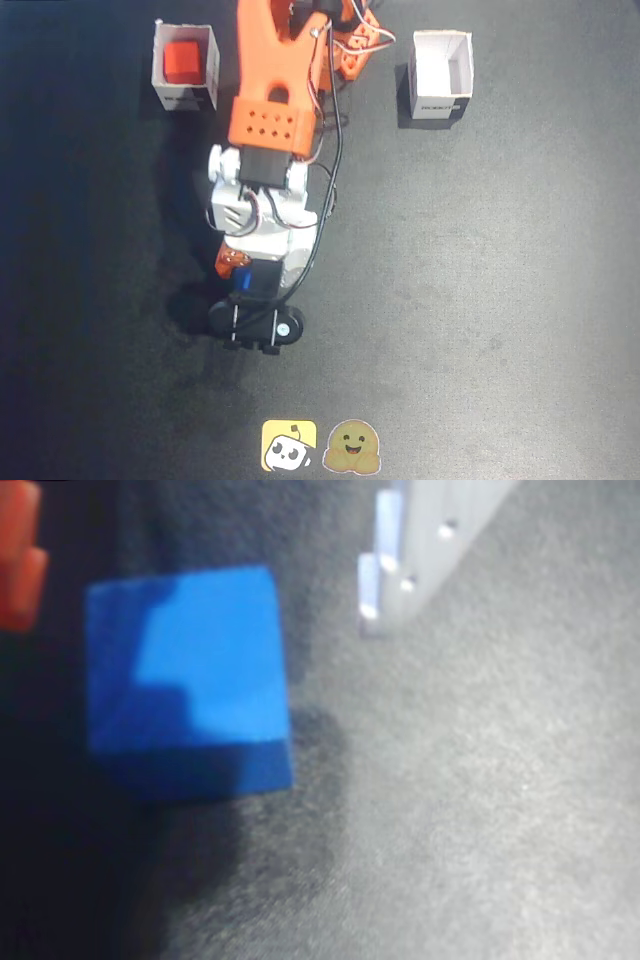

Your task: Put the red cube in the right box and the blue cube in the left box.

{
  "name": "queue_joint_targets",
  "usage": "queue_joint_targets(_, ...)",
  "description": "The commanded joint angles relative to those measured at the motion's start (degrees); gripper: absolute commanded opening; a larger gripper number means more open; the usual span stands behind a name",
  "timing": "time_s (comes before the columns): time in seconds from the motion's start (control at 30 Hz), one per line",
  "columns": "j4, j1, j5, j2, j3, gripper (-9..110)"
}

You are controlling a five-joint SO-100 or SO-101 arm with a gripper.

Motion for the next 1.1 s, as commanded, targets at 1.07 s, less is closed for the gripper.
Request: queue_joint_targets(1.07, -2.0, 0.9, -0.7, -2.6, -2.5, 6)
